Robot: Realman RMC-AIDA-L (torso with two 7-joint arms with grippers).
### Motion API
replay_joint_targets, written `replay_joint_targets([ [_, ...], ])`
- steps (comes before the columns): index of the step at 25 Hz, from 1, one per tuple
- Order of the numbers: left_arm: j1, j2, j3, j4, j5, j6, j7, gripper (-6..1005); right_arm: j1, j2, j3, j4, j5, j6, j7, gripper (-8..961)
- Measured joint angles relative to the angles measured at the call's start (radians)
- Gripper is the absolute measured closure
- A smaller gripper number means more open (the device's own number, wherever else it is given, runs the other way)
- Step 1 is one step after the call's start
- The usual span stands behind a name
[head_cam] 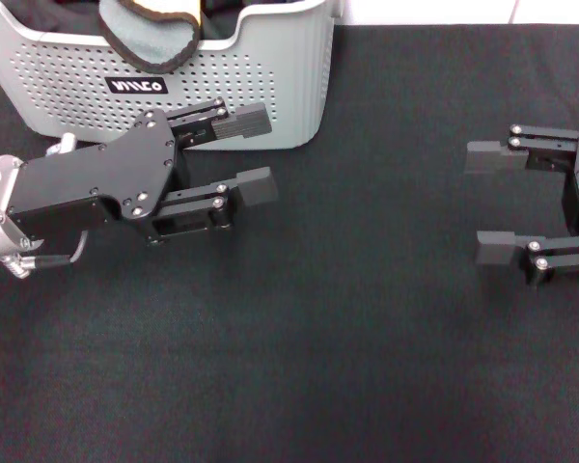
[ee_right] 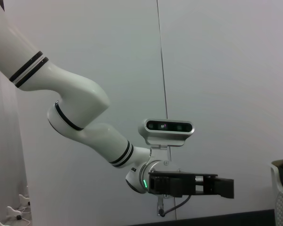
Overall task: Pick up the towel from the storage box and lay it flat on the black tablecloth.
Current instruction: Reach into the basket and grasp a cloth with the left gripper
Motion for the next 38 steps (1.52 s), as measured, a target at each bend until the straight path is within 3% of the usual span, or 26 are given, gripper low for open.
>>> replay_joint_targets([
  [18, 0.013, -0.004, 0.0, -0.016, -0.021, -0.003, 0.03, 308, 0.001, -0.001, 0.003, 0.001, -0.001, 0.009, 0.0, 184],
  [24, 0.089, -0.07, 0.0, -0.166, -0.221, -0.008, 0.043, 314, -0.023, 0.001, 0.045, 0.01, 0.004, 0.009, -0.014, 184],
  [29, 0.121, -0.12, 0.0, -0.202, -0.317, -0.078, 0.074, 319, -0.034, -0.002, 0.067, 0.037, 0.009, 0.005, -0.026, 184],
  [35, 0.116, -0.172, 0.0, -0.205, -0.343, -0.186, 0.272, 325, -0.028, -0.001, 0.068, 0.039, 0.003, 0.005, -0.027, 184],
  [38, 0.122, -0.184, 0.0, -0.182, -0.363, -0.239, 0.411, 328, -0.026, -0.001, 0.064, 0.04, 0.001, 0.006, -0.025, 184],
])
